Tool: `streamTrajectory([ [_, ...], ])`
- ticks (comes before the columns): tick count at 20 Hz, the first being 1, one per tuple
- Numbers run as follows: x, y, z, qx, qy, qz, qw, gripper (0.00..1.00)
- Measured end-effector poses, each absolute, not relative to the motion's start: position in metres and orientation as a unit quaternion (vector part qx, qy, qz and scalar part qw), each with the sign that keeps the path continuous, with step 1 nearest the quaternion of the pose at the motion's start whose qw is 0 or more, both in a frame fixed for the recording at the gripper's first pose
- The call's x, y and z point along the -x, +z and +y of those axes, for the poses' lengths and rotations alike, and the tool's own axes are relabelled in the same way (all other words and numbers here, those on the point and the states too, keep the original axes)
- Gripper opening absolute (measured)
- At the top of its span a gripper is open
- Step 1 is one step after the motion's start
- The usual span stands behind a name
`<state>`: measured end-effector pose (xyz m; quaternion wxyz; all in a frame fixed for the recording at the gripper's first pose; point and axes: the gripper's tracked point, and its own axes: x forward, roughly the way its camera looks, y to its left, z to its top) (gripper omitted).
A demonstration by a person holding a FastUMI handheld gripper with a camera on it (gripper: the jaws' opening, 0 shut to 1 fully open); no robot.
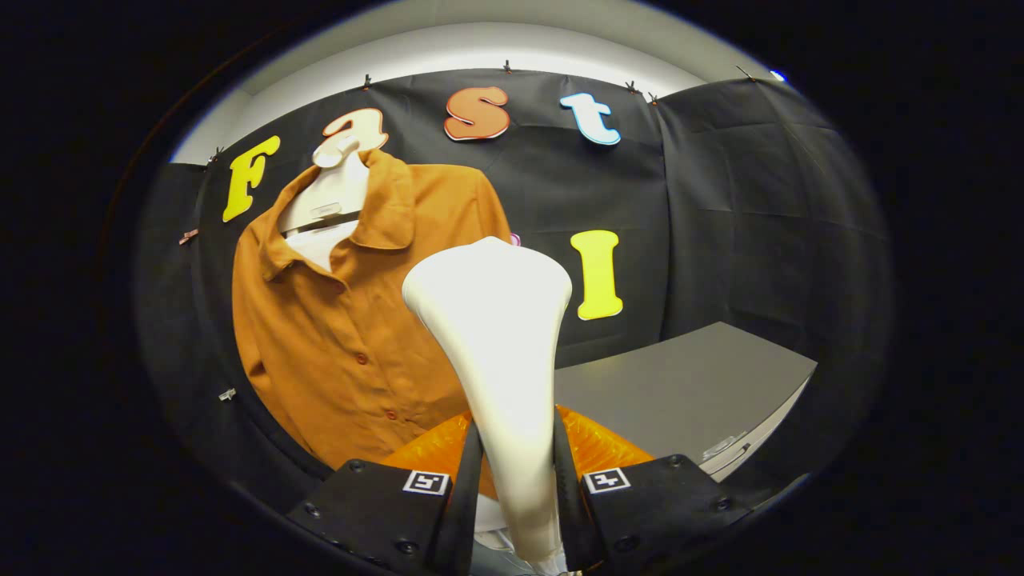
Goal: Iron the clothes twice with a garment steamer, once on the left side and once on the right side.
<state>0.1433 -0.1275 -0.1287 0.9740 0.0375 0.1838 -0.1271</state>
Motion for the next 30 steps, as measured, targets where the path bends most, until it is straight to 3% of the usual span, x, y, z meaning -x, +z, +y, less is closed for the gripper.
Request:
streamTrajectory([
  [18,-0.237,-0.164,-0.09,-0.012,-0.108,0.216,0.97,0.46],
  [30,-0.24,-0.23,-0.092,-0.006,-0.114,0.294,0.949,0.47],
])
